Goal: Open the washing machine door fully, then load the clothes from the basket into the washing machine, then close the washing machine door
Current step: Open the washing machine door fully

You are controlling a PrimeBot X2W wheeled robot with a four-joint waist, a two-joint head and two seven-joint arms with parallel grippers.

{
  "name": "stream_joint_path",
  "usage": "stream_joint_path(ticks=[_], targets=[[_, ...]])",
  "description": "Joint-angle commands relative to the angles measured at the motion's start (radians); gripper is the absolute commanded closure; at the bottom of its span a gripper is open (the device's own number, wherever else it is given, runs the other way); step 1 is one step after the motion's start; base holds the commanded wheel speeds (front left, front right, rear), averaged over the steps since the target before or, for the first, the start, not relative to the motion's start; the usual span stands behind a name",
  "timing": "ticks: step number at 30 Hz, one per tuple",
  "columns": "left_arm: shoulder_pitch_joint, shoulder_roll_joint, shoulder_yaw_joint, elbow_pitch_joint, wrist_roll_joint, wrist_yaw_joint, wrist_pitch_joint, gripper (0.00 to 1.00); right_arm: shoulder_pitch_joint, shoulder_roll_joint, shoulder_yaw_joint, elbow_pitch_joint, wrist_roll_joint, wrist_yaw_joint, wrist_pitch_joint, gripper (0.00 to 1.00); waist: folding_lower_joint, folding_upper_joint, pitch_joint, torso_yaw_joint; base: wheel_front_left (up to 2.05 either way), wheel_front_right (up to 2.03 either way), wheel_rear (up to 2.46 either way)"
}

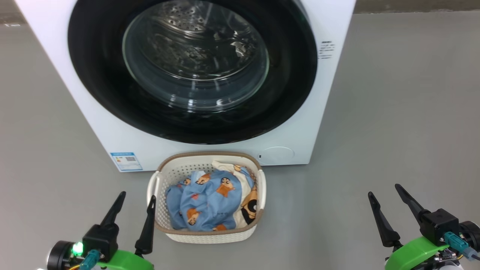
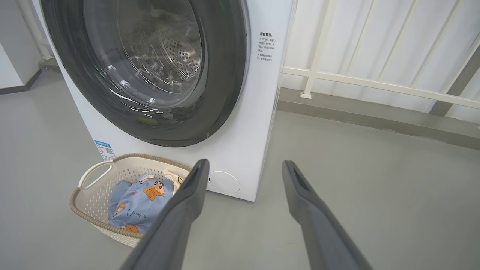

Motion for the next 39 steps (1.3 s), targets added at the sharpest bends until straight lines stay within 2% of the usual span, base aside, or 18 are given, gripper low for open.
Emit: stream_joint_path(ticks=[1, 14, 28, 29, 30, 31, 32, 39], targets=[[-0.039, 0.012, 0.036, -0.030, 0.003, 0.001, -0.006, 0.00, -0.025, -0.011, 0.020, -0.022, 0.005, 0.002, -0.013, 0.00, 0.0000, 0.0000, 0.000, 0.000, 0.66, 0.66, -1.32], [-0.033, 0.008, 0.044, -0.055, -0.008, -0.002, -0.006, 0.00, -0.024, 0.000, 0.013, -0.033, 0.011, 0.002, -0.013, 0.00, 0.0000, 0.0000, 0.005, -0.006, 0.19, 0.19, -0.37], [0.013, 0.004, 0.056, -0.107, -0.025, 0.024, -0.006, 0.00, 0.022, 0.051, -0.074, -0.155, 0.050, 0.002, -0.013, 0.00, 0.0000, 0.0000, 0.000, -0.019, 0.00, 0.00, 0.00], [0.017, 0.004, 0.054, -0.110, -0.026, 0.027, -0.006, 0.00, 0.025, 0.051, -0.074, -0.158, 0.048, 0.002, -0.013, 0.07, 0.0000, 0.0000, -0.001, -0.020, 0.00, 0.00, 0.00], [0.019, 0.004, 0.053, -0.112, -0.029, 0.029, -0.006, 0.00, 0.028, 0.050, -0.073, -0.161, 0.045, 0.002, -0.013, 0.51, 0.0000, 0.0000, -0.002, -0.020, 0.00, 0.00, 0.00], [0.022, 0.004, 0.051, -0.114, -0.031, 0.032, -0.006, 0.00, 0.030, 0.048, -0.070, -0.163, 0.040, 0.002, -0.013, 0.88, 0.0000, 0.0000, -0.002, -0.021, 0.00, 0.00, 0.00], [0.024, 0.004, 0.048, -0.115, -0.032, 0.033, -0.006, 0.00, 0.031, 0.047, -0.069, -0.164, 0.038, 0.002, -0.013, 1.00, 0.0000, 0.0000, -0.003, -0.021, 0.00, 0.00, 0.00], [0.025, 0.004, 0.042, -0.118, -0.036, 0.039, -0.006, 0.00, 0.032, 0.047, -0.069, -0.167, 0.045, 0.002, -0.013, 1.00, 0.0000, 0.0000, -0.003, -0.020, 0.00, 0.00, 0.00]])
